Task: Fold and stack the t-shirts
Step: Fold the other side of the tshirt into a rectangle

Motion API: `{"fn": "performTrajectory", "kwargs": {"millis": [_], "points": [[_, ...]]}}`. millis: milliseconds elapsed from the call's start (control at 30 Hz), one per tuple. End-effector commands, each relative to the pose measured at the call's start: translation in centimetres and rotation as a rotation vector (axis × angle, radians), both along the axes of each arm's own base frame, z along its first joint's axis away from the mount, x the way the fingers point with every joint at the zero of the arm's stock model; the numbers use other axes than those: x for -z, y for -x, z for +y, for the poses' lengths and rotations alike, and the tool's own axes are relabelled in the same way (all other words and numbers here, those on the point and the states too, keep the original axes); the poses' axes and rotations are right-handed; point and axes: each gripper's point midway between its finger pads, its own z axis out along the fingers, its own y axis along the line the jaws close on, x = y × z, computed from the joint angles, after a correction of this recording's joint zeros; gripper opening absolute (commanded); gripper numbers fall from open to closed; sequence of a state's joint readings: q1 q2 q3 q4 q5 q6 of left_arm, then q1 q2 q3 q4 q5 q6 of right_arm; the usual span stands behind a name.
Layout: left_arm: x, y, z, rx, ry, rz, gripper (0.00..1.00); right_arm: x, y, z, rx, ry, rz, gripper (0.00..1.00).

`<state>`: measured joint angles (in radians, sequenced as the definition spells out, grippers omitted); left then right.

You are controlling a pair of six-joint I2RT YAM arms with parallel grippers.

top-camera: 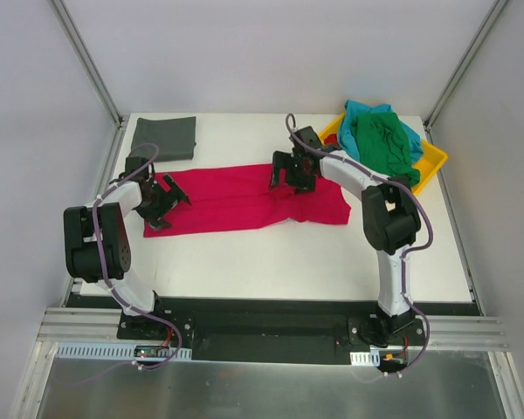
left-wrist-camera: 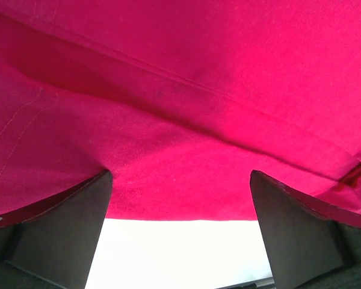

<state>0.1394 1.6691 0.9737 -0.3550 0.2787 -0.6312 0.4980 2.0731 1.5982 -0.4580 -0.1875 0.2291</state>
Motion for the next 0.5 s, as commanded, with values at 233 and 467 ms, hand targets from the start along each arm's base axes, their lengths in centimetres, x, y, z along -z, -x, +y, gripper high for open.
{"fn": "performTrajectory", "kwargs": {"millis": [233,467], "points": [[1.4,2.4,3.5,-0.037,-0.163,0.052,0.99,-5.5,-2.4,1.3,-0.043,-0.051,-0.144,0.96],[1.3,3.1,4.0,-0.056,-0.191,0.062,0.99,-4.4,2.7,-3.3,-0.035,0.071,-0.115,0.96]]}}
